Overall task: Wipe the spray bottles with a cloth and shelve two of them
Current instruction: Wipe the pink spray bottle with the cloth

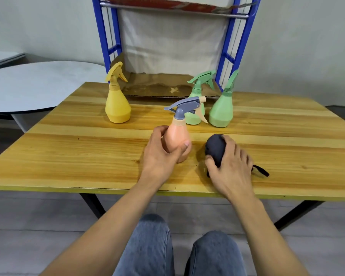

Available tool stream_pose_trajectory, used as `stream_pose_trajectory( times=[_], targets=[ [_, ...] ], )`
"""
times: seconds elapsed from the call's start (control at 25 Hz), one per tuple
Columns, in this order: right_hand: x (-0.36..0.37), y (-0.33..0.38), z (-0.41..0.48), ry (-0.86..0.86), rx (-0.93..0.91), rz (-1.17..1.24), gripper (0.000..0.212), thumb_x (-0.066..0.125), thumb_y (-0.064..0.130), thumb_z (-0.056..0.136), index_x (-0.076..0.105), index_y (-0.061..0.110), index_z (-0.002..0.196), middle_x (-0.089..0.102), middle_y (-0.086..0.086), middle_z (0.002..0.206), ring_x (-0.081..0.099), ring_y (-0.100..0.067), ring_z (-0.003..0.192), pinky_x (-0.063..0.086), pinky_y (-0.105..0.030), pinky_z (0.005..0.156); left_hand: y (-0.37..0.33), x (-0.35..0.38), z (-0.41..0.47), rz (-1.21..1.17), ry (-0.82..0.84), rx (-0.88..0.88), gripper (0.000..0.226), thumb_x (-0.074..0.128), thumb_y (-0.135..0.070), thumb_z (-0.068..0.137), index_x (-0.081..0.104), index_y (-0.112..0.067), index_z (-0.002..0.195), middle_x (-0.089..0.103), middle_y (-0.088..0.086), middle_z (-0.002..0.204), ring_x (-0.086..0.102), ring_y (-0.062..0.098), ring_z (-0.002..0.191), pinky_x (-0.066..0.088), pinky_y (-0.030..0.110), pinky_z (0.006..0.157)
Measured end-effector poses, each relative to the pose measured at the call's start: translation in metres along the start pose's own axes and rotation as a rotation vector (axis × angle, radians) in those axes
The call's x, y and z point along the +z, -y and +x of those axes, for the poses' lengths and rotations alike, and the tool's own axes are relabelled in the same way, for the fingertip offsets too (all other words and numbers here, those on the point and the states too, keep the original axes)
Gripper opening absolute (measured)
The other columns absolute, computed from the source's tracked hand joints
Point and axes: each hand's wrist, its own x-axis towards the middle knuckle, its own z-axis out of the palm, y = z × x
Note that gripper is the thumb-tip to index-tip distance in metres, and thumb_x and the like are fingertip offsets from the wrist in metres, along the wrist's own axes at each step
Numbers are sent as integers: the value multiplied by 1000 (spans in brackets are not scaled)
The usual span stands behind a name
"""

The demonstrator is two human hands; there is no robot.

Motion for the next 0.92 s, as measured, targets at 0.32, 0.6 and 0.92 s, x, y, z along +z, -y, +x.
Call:
stream_pose_trajectory(
  times=[0.32, 0.6, 0.92],
  targets=[
    [-13, 6, -5, -91, -7, 561, 49, 72, 30, 89, 50, 31, 133, 60, 8, 127, 56, -15, 117, 43, -28, 93, -19, -30, 23, -45, 186, 141, 42, 58, -25, 103, 50, -24, 144, 56, -7, 144, 57, 10, 125, 51, 34, 106],
    [7, 67, 11, -7, -99, 886, 46, 63, 32, 95, 55, 26, 140, 56, 7, 138, 50, -4, 129, 41, -24, 108, -18, -39, 35, -17, 222, 318, 34, 65, -23, 98, 59, -39, 126, 70, -29, 113, 66, -3, 111, 55, 28, 98],
    [13, 39, 24, 119, -148, 593, 45, 58, 14, 89, 60, 22, 133, 61, 0, 123, 55, -12, 115, 37, -12, 91, -14, -34, 35, -19, 198, 327, 38, 65, -26, 100, 60, -21, 137, 71, -10, 120, 66, -4, 112, 54, 26, 97]
  ],
)
